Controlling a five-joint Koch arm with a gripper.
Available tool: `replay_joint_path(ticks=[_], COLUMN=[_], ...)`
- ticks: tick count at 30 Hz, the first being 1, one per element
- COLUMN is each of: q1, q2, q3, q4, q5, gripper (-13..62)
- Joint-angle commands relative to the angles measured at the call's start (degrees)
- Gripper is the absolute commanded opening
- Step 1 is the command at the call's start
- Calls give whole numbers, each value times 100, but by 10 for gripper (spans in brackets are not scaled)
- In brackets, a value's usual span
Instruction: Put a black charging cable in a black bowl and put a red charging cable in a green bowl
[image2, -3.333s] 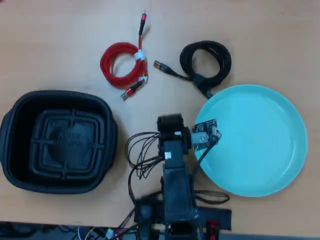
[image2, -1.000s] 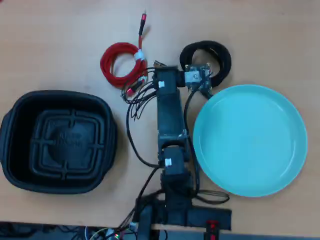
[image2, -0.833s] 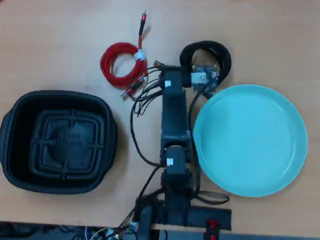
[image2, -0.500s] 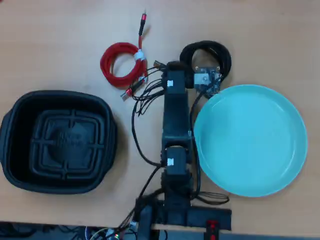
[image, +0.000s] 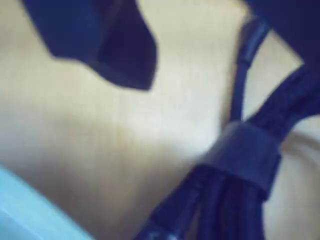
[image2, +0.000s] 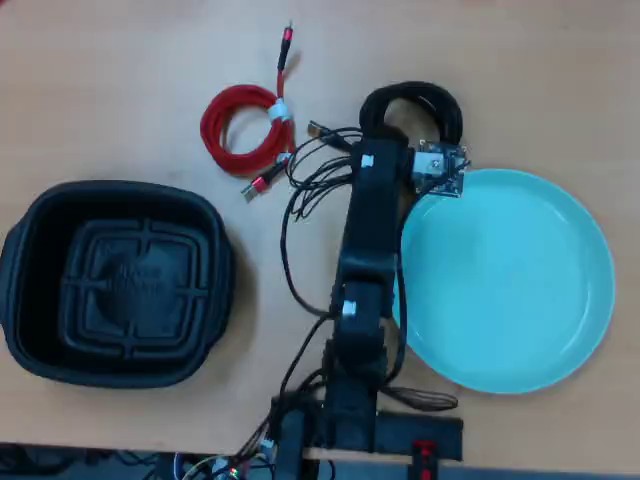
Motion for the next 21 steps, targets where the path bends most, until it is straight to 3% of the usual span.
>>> replay_joint_path(ticks=[1, 21], q1=[44, -26], q2=[-70, -1055], q3=[-958, -1116], q4=[9, 9], q5=[44, -9], gripper=[398, 398])
